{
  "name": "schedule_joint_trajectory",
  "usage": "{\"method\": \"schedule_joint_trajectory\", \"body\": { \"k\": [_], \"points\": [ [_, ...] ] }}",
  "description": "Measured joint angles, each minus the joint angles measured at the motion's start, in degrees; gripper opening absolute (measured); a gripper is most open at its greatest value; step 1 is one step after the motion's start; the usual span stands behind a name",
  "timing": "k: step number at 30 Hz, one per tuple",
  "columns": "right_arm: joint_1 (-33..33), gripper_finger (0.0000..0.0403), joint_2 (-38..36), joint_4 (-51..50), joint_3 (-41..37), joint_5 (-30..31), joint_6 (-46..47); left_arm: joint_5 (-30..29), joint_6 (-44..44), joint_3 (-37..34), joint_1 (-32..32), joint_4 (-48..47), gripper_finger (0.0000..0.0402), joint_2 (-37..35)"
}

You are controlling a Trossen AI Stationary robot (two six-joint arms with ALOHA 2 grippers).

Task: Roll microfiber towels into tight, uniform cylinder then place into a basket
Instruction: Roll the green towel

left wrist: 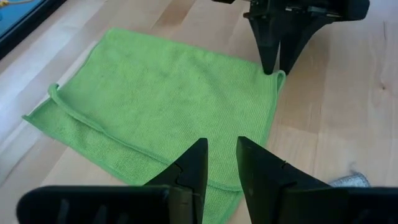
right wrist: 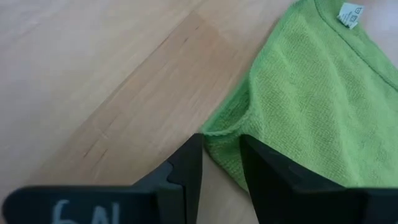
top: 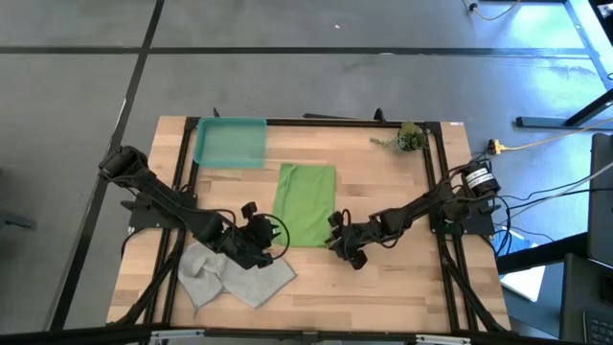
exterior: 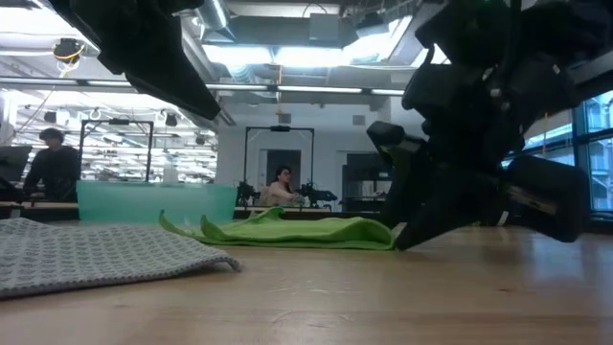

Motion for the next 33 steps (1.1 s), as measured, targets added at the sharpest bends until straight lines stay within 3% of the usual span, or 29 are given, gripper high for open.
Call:
{"method": "schedule_joint_trajectory", "body": {
  "k": [7,15,20,26,33],
  "points": [
    [0.0,0.0104,1.0,0.3,0.1,0.3,2.4,0.0,0.1,0.0,0.0,0.0,0.0082,0.0],
    [-0.2,0.001,3.1,1.8,0.2,0.2,6.7,0.0,0.2,0.0,0.0,0.0,0.0082,0.0],
    [-0.2,0.0006,1.5,1.7,0.1,1.6,6.5,0.0,0.2,0.0,0.0,0.0,0.0082,0.0],
    [-0.6,0.0004,-2.6,1.6,0.9,9.5,8.4,0.1,0.2,0.0,0.0,0.0,0.0082,0.0],
    [-4.2,0.0002,-3.5,1.3,3.2,11.0,15.0,0.1,0.2,0.0,0.0,-0.1,0.0082,0.0]
  ]
}}
